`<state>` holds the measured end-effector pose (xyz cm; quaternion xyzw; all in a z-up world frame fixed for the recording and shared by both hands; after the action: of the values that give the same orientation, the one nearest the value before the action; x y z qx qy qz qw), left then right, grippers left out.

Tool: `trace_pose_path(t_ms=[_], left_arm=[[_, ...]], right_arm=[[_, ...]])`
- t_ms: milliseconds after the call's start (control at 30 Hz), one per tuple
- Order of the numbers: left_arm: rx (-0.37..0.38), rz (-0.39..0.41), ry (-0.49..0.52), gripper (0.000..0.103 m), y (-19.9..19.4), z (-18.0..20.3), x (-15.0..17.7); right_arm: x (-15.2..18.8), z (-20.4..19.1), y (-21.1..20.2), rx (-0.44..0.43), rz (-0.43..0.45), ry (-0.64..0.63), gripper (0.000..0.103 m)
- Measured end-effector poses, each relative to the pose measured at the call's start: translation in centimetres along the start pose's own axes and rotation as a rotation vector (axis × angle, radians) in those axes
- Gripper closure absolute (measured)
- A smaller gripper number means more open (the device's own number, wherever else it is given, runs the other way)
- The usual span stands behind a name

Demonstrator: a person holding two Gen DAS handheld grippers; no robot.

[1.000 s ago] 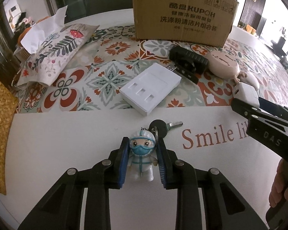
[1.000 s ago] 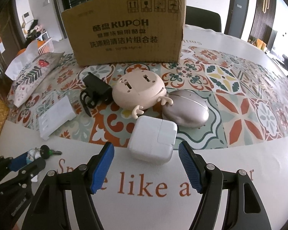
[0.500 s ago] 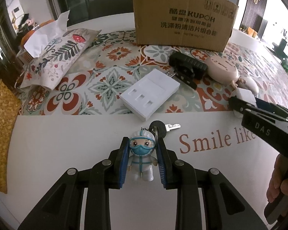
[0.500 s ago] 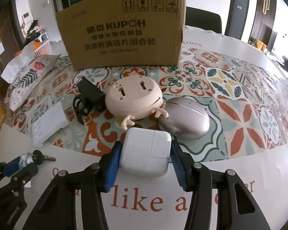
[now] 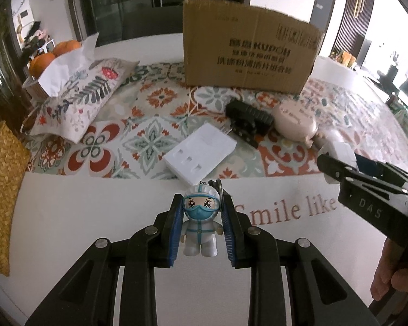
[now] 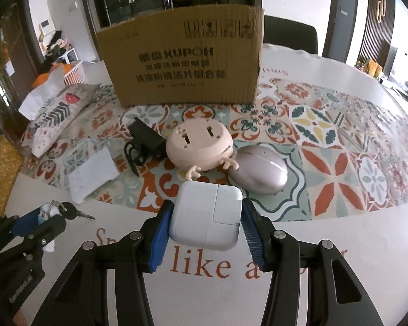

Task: Organize rigid objects
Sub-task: 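Carry the keychain and white charger over the cardboard box with both tools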

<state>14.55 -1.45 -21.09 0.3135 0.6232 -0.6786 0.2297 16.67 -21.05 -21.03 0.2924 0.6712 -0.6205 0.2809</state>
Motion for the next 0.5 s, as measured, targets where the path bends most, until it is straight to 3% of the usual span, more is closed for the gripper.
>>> trace_pose_path(t_ms=[500], left_arm=[[0.044,0.142,0.001,0.075,-3.8,0.0,-4.6]], right_arm=[[-3.5,-1.1,-4.9,-0.013,0.095,0.004,0.052]])
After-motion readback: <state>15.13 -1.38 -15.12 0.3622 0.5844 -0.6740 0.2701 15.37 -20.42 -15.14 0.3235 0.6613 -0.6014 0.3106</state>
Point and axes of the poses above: each gripper's, at about its wrist camera, not at the fingertips, and y roughly the way its jaws point, z to its right, x to its underside, the point moved 4 cm from there along y, roughly the way its jaws point, and after that the axes turned 12 degrees about z, right-handed, at the moved point
